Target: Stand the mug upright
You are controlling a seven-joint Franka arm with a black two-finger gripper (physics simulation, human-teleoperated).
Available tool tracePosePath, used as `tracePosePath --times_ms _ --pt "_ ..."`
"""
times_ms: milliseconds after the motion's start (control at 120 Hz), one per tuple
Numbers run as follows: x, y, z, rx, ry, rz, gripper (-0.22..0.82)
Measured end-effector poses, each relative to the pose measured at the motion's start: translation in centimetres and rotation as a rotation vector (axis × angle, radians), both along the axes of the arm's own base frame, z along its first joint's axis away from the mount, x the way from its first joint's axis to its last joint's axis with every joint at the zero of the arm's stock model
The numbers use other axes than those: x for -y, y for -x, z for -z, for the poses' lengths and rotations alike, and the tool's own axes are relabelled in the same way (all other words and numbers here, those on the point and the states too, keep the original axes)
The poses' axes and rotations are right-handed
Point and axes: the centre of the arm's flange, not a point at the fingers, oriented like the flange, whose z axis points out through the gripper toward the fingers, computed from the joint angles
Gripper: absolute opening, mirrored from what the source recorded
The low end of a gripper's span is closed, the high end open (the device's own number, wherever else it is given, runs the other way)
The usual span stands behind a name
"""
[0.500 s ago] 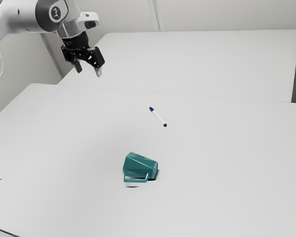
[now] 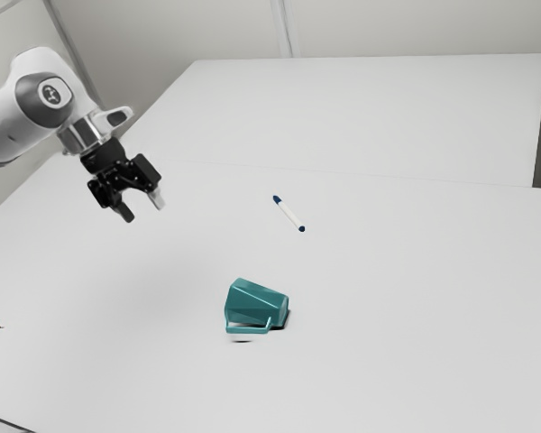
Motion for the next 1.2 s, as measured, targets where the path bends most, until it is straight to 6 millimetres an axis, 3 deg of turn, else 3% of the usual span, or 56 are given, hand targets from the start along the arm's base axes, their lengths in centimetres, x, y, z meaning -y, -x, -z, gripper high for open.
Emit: tracePosePath --times_ms 100,175,358,575,642,825,1200 --pt "-0.9 1.3 2.7 -0.034 0.114 -0.074 0.60" --pt "-0.5 2.1 4.9 -0.058 0.182 -0.112 0.60" --pt "3.6 2.6 9.0 -0.094 0.280 -0.132 0.60" --pt "7.9 1.3 12.5 -0.112 0.291 -0.122 0.60" --pt "7.7 1.1 13.2 -0.108 0.293 -0.144 0.60" --pt "4.5 1.4 16.6 -0.124 0.319 -0.265 0.60" --pt "7.6 0.9 18.9 -0.132 0.347 -0.232 0.60"
